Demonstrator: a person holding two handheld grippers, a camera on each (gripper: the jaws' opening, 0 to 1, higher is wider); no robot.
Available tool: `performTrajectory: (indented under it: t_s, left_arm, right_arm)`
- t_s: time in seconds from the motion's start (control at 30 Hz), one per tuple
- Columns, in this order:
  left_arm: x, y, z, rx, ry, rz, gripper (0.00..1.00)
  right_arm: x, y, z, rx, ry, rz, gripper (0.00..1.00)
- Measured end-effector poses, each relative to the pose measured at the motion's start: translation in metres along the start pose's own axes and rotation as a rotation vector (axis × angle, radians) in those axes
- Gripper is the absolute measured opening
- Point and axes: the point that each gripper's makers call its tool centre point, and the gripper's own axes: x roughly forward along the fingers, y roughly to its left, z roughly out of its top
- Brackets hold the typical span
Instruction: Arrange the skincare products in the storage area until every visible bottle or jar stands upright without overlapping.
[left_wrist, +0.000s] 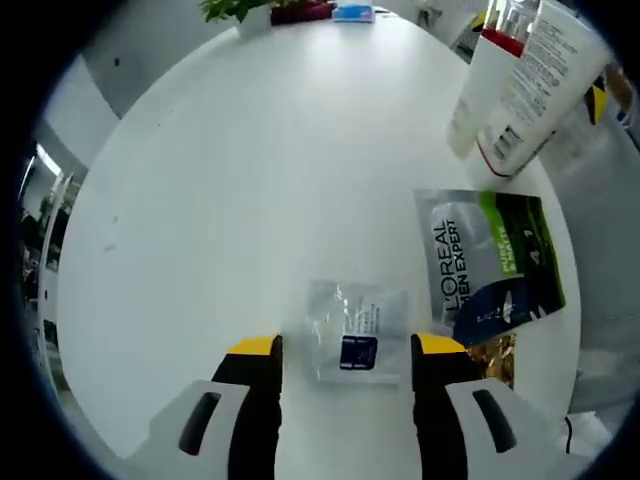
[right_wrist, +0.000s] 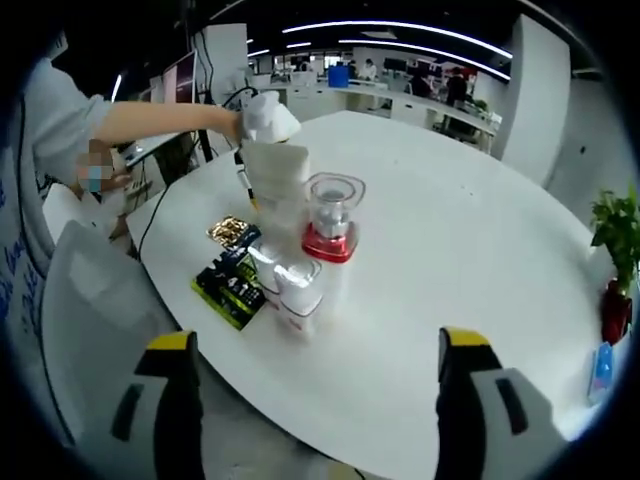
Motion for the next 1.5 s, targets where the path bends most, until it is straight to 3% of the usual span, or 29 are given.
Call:
performTrajectory:
  t_s: [0.47,0.8,1.5]
  left_arm:
    - [0.002,-0.001,0.002,-0.002,0.002,-0.012,0.37]
    - [0.001,0.001,0.000,-0.006,0.001,0.017,0.36]
    - [-0.010,-0.010,-0.029,0.002,0.072,0.049,0.36]
  right_arm:
    - [-0.001,0.001,-0.003,0.004,0.005,-0.001,1.00]
    - [-0.001,0.002,-0.002,-0.006,0.003,-0.001,1.00]
    - [-0.003,0.004,0.001,-0.027,-0.003,0.001,1.00]
